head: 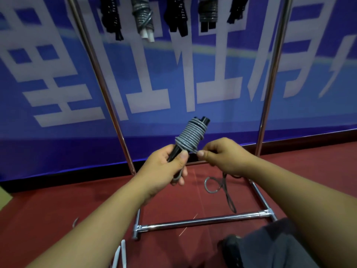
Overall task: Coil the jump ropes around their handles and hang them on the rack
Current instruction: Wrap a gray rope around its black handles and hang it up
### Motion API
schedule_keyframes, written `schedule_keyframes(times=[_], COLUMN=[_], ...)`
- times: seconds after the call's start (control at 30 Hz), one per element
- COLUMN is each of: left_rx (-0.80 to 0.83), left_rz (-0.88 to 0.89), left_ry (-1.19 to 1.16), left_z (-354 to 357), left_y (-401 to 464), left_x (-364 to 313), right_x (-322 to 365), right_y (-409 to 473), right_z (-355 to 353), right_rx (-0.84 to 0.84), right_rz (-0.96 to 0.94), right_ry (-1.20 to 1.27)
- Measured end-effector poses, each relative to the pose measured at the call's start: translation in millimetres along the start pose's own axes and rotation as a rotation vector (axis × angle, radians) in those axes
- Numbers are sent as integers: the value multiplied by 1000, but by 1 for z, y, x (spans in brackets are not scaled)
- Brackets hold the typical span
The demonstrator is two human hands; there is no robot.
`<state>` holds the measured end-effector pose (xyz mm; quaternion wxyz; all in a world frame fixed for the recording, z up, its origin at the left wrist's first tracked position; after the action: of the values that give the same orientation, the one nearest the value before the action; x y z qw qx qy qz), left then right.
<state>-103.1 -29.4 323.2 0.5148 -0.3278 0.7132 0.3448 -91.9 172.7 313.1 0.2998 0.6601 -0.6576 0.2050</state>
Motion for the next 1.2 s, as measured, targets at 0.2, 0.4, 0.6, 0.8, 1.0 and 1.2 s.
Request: schedule_keyframes(times=[0.2, 0.4, 0.6, 0.8, 1.0, 1.2], left_rx=[-171, -264, -330, -341, -341, -357], left_rz=[-44, -73, -78, -68, -33, -38], left_ry=[52, 80, 177, 311, 493, 666], left_z=[-8, -8, -14, -24, -36, -39], left_y=[6, 10, 14, 14, 18, 20], left_x=[9, 14, 19, 24, 33, 35], right_x=[16, 26, 35, 43, 48, 47], right_y=[-5, -13, -20, -25, -33, -38], right_z=[9, 18, 21, 14, 11, 6], right_rx=[139, 235, 241, 199, 252, 284], right_rz=[-4, 36, 11, 25, 62, 65], right_ry=[-19, 104, -3, -62, -40, -12])
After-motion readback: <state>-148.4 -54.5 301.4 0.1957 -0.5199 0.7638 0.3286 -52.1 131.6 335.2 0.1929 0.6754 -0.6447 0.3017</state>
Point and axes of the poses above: each hand's wrist, its own y-axis towards the middle knuckle, its own z-axis out of the palm, x = y × z, the point moved 2 cm from there along y, towards the middle knuckle, and after that the axes turned 5 degrees about z, right-handed, at the moved point
